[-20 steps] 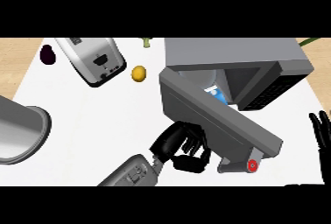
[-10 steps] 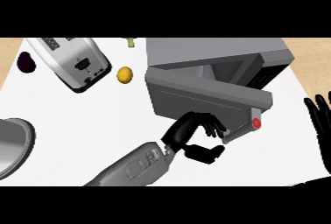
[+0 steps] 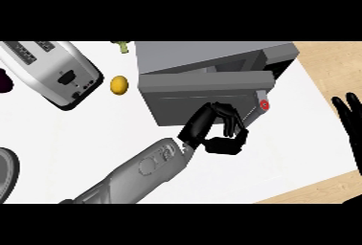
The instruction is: Pick up the milk, place it into the microwave and close the microwave
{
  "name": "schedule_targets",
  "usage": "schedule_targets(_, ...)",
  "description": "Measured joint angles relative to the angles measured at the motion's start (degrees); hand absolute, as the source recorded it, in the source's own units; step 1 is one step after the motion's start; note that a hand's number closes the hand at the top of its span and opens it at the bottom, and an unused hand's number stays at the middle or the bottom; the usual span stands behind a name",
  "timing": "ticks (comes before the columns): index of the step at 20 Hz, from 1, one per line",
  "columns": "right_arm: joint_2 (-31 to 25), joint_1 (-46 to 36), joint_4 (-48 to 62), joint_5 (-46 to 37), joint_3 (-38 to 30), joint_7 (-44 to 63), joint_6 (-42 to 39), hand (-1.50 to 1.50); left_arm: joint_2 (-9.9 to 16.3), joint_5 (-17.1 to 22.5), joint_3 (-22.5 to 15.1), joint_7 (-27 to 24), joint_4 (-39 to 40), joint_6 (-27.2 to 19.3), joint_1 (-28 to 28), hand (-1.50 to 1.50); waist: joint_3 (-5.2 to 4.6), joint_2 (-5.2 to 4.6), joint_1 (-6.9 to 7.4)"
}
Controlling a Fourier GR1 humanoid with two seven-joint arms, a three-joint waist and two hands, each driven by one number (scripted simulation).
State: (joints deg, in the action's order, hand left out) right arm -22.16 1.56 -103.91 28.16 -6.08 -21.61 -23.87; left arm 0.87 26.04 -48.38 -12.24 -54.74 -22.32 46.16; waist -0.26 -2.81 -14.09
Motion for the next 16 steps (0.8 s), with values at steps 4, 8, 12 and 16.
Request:
schedule_targets(4,-0.98,-1.06,-0.77,1.68,-0.22,1.46,-0.49,-1.50,0.61,2.60,0.05,-0.71,1.04,-1.78,1.28,1.50,0.06,-0.27,-1.63)
schedule_targets(8,-1.93,-2.05,-1.47,3.19,-0.12,2.91,-1.11,-1.50,0.85,4.73,-0.08,-0.92,1.51,-3.60,2.15,1.50,0.09,-0.48,-3.10)
schedule_targets(12,-2.92,-2.91,-1.90,4.67,-0.11,4.12,-1.87,-1.50,0.53,6.19,-0.18,-1.42,2.50,-5.14,3.46,1.50,0.13,-0.84,-4.43)
schedule_targets(16,-3.95,-3.96,-2.29,6.11,-0.55,5.29,-2.11,-1.50,0.05,7.81,-0.19,-1.36,3.68,-6.04,5.17,1.50,0.14,-1.07,-5.54)
